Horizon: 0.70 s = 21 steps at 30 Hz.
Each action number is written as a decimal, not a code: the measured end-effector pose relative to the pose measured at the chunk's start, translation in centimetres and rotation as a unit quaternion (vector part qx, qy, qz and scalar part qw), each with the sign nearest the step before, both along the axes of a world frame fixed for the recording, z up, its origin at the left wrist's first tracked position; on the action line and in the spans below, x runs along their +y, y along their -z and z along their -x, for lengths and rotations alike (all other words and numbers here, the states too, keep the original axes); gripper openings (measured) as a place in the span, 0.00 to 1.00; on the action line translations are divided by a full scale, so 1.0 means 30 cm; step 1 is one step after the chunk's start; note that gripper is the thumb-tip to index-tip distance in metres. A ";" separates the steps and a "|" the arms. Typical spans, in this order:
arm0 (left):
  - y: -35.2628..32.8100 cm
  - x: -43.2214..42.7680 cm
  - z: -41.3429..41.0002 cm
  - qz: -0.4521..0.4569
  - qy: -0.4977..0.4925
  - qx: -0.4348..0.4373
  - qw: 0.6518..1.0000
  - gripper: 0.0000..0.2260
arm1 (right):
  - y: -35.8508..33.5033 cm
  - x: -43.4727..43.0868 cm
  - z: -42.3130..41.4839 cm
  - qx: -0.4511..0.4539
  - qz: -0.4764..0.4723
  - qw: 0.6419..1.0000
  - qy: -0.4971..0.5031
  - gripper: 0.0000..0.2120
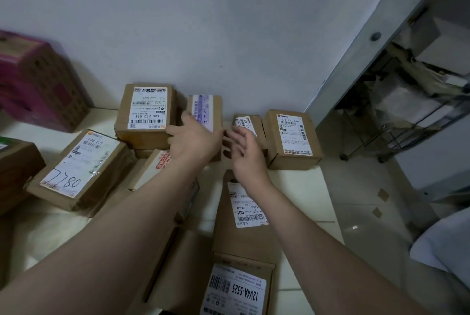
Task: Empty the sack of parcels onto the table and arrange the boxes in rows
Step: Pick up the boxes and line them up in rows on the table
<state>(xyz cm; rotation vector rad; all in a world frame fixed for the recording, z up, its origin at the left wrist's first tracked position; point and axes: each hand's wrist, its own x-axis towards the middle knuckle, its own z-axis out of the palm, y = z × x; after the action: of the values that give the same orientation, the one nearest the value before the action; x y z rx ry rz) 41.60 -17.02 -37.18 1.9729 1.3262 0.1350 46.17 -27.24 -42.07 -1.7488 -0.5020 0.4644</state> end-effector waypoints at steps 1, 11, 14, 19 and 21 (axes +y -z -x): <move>-0.002 0.007 0.011 -0.013 0.000 0.019 1.000 0.42 | 0.004 -0.009 -0.001 -0.003 0.023 1.000 0.006 0.21; 0.046 0.013 0.050 -0.128 0.107 0.120 0.979 0.44 | 0.017 -0.015 0.009 0.136 0.018 0.991 -0.006 0.21; 0.027 0.030 0.016 -0.046 0.077 0.071 0.993 0.35 | 0.005 -0.055 -0.013 -0.014 0.164 0.981 0.099 0.17; 0.027 0.025 0.026 -0.102 0.161 0.183 0.964 0.22 | 0.007 -0.145 -0.016 -0.061 0.249 0.958 0.126 0.14; 0.049 0.028 0.031 -0.122 0.170 0.177 0.962 0.26 | 0.010 -0.168 -0.008 -0.079 0.269 0.954 0.110 0.13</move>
<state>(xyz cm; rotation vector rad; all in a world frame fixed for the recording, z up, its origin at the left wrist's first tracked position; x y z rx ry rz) 40.67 -16.19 -38.63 2.4936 1.2027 -0.2411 46.40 -32.27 -42.37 -2.3518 -0.2985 0.3195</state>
